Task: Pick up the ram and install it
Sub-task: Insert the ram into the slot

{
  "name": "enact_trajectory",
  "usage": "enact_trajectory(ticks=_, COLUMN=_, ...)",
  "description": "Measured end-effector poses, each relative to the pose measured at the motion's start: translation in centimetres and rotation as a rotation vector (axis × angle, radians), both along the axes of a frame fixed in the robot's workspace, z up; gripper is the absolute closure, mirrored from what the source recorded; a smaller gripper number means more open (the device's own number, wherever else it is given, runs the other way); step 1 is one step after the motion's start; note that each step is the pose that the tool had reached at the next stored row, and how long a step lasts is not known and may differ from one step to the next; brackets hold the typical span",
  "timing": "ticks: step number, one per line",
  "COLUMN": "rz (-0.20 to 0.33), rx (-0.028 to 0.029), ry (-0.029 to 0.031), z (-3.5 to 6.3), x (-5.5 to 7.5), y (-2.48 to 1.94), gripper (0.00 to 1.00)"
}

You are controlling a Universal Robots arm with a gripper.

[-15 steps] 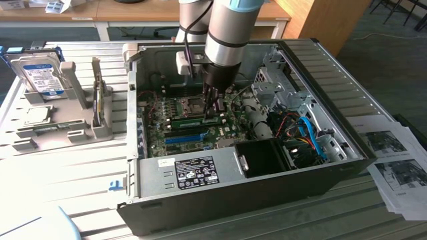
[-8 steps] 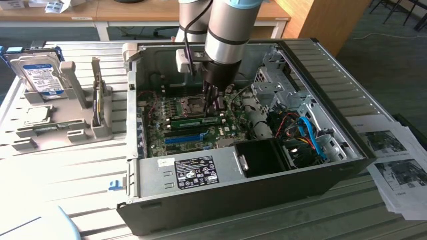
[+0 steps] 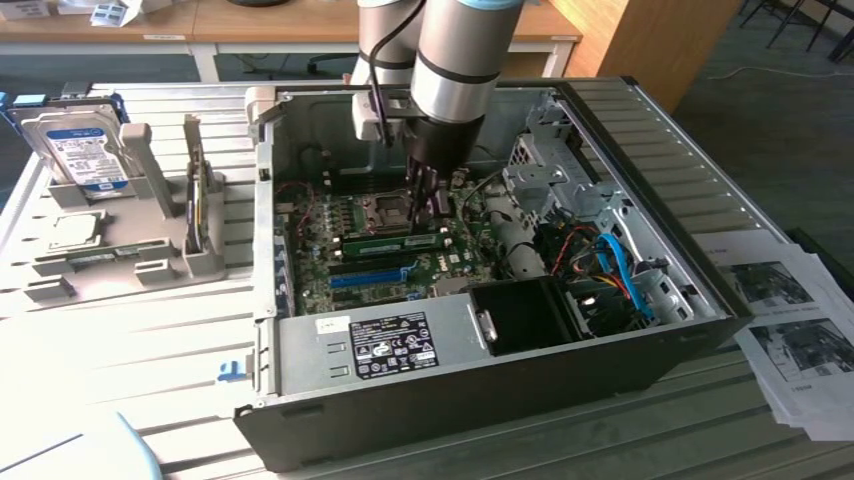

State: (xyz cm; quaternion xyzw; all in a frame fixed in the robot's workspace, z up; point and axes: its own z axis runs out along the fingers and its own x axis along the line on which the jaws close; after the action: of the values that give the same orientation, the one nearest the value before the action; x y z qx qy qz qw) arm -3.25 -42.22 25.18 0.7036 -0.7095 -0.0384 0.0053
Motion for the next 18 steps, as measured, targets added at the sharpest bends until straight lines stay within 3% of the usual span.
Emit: enact_trajectory(ticks=18, rz=0.000, rx=0.0000, ry=0.0000, z=1.64, x=0.0, y=0.00, gripper=0.76)
